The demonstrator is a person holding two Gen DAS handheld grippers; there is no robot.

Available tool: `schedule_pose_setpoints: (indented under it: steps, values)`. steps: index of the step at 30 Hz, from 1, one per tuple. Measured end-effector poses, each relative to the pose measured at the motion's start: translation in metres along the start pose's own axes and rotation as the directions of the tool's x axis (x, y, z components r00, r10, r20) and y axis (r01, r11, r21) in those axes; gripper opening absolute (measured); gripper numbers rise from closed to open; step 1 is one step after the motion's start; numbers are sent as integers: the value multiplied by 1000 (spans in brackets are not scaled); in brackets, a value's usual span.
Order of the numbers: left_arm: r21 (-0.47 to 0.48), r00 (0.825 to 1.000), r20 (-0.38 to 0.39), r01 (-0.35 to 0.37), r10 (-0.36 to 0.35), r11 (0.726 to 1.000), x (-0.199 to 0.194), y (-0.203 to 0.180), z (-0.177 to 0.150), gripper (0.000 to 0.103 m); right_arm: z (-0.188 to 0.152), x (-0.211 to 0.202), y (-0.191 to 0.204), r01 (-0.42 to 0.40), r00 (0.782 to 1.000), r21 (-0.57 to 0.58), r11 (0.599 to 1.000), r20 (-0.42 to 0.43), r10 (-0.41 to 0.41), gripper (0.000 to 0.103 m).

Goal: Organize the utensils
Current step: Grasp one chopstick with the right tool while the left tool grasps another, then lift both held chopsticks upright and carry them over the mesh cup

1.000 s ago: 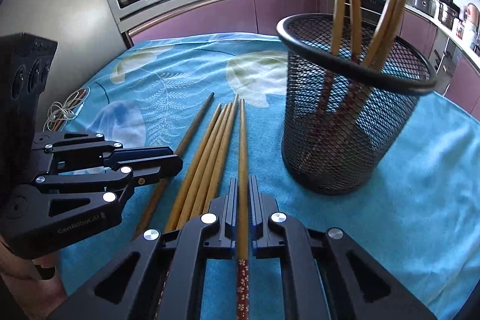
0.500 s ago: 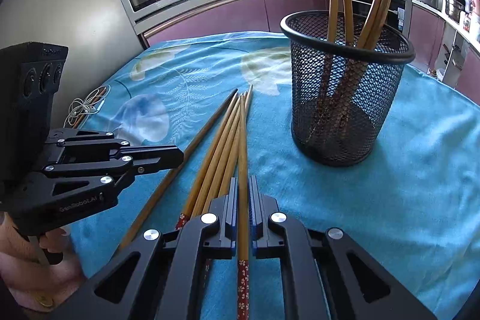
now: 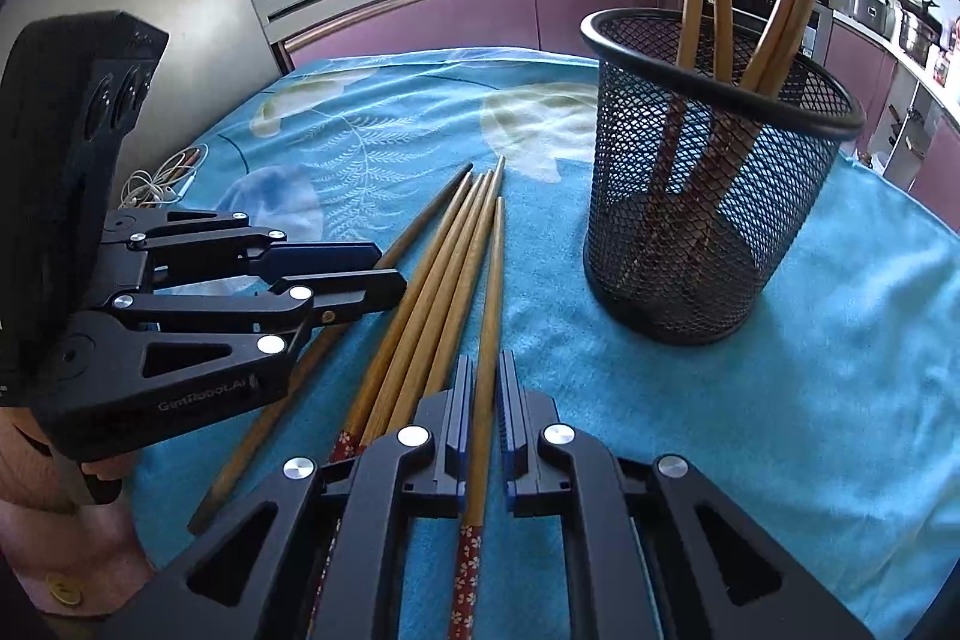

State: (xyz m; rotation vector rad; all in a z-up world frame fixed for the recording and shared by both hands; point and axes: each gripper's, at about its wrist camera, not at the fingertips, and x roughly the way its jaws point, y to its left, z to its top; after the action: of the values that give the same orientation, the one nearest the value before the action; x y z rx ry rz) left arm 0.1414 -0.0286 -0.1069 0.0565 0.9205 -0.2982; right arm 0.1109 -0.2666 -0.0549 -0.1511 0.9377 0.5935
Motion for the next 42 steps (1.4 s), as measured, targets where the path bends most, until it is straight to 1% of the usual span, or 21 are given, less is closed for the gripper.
schedule_pose_setpoints:
  steps: [5, 8, 11, 14, 17, 20, 25, 27, 31, 34, 39, 42]
  values:
    - [-39, 1000, 7, 4, -3, 999, -1, 3, -1, 11, -2, -2, -3, 2, 1000, 18, 1000, 15, -3, 6]
    - [-57, 1000, 13, 13, -12, 998, -6, 6, -4, 9, -4, -8, -9, -13, 999, 47, 999, 30, 12, 6]
    - [-62, 998, 24, 51, -49, 997, -15, 6, -7, 8, -7, -15, -15, -45, 998, 71, 996, 49, 42, 6]
    - [-59, 996, 29, 90, -88, 994, -21, 4, -9, 8, -9, -20, -17, -59, 997, 80, 995, 59, 54, 6]
    - [-58, 993, 26, 113, -111, 992, -24, 1, -11, 8, -10, -25, -18, -71, 995, 85, 994, 69, 66, 6]
    - [-49, 994, 20, 111, -110, 993, -24, -1, -13, 8, -11, -28, -18, -82, 995, 85, 993, 69, 76, 6]
    - [-29, 995, -7, 100, -100, 995, -18, -1, -16, 8, -10, -22, -12, -92, 995, 62, 994, 38, 90, 6]
    - [-22, 995, -24, 97, -97, 995, -16, -2, -17, 9, -10, -18, -10, -85, 996, 57, 995, 24, 84, 6]
    - [6, 995, -32, 91, -91, 996, -13, -3, -16, 12, -9, -11, -10, -72, 997, 55, 996, -4, 73, 8]
    - [25, 995, -36, 89, -88, 996, -11, -5, -14, 12, -6, -8, -8, -67, 998, 41, 997, -10, 67, 8]
    - [26, 995, -40, 93, -92, 995, -10, -4, -12, 11, -5, -6, -9, -64, 998, 42, 997, -11, 65, 6]
    - [0, 995, -39, 95, -95, 995, -10, -1, -11, 8, -6, -10, -12, -67, 998, 54, 996, 5, 67, 6]
